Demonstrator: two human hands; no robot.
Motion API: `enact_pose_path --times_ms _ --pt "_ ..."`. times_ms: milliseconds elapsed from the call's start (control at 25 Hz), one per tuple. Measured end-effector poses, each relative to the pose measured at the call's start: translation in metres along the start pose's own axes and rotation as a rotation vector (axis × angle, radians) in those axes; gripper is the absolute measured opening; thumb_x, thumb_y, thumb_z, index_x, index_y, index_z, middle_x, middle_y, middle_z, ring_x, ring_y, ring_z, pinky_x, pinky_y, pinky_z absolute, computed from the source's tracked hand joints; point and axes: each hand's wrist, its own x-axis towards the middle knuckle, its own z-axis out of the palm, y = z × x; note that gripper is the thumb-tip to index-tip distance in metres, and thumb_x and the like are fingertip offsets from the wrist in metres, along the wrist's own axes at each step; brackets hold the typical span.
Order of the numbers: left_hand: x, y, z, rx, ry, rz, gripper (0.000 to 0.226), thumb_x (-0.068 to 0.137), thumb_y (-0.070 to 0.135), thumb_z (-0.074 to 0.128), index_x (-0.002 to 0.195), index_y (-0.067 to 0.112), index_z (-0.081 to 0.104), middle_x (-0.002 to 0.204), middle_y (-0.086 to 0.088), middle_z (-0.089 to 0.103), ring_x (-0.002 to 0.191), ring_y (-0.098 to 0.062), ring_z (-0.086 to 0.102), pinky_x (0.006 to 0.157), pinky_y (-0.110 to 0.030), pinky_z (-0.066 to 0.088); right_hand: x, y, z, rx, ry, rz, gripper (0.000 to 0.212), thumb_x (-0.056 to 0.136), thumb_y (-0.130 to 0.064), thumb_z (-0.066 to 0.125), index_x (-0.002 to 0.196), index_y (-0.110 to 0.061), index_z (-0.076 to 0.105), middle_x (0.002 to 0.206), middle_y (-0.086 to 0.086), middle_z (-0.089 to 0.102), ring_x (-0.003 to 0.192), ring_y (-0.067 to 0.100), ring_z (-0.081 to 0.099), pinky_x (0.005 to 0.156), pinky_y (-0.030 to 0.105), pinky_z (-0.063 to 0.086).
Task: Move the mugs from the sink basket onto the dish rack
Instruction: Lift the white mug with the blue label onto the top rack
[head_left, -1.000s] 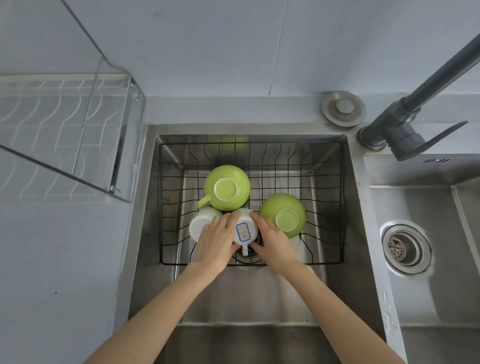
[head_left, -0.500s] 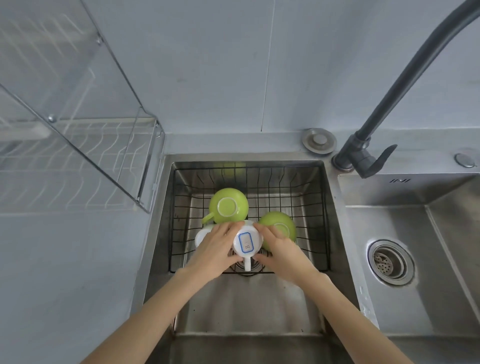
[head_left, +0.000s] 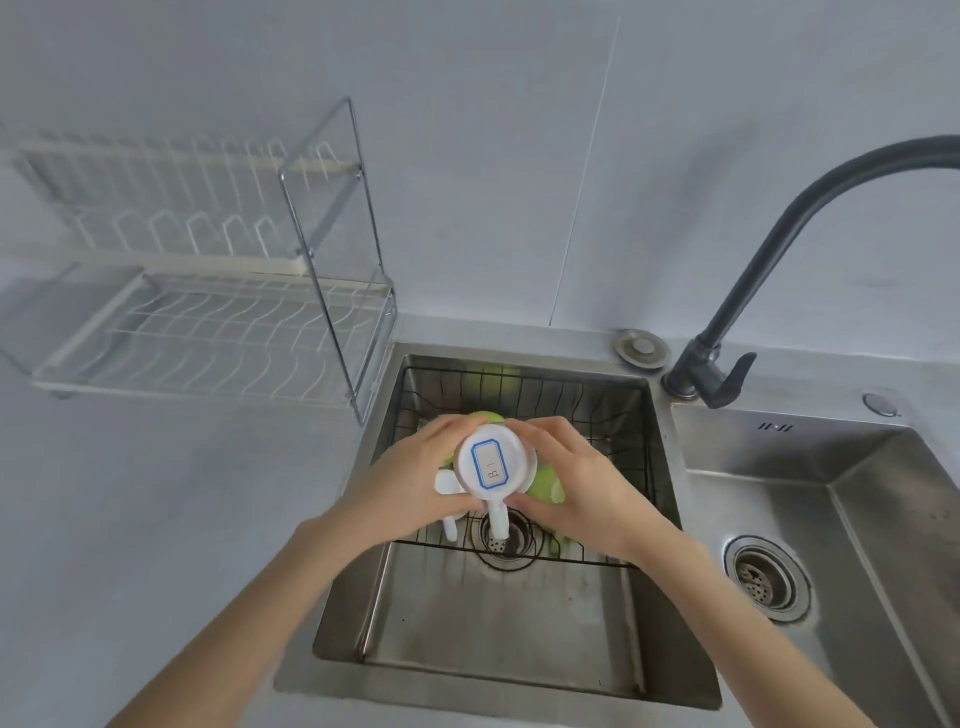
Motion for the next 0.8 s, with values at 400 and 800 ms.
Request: enact_pose_path --times_ms 400,800 --pt "-0.044 -0.007 -0.099 -0.166 0.137 0.116 0.074 0.067 0.029 0.078 0.131 0.037 0.04 0.109 0.044 0.046 0.1 0.029 0.044 0.089 0.009 0.029 0.022 -0.1 -0.015 0.178 0.186 0.035 0.06 0.078 -0.039 0.066 0.132 -0.029 0.044 0.115 -0.007 0.055 0.104 -0.006 0.053 0.096 0.006 0.038" --pt "-0.078 -0.048 -0.179 -0.235 0.227 0.269 0.067 0.06 0.053 0.063 0.123 0.044 0.043 0.12 0.032 0.052 0.112 0.01 0.05 0.094 -0.005 0.041 0.065 -0.197 0.003 0.205 0.275 0.018 0.055 0.084 -0.022 0.064 0.134 -0.027 0.042 0.122 -0.001 0.053 0.114 0.01 0.056 0.101 0.016 0.041"
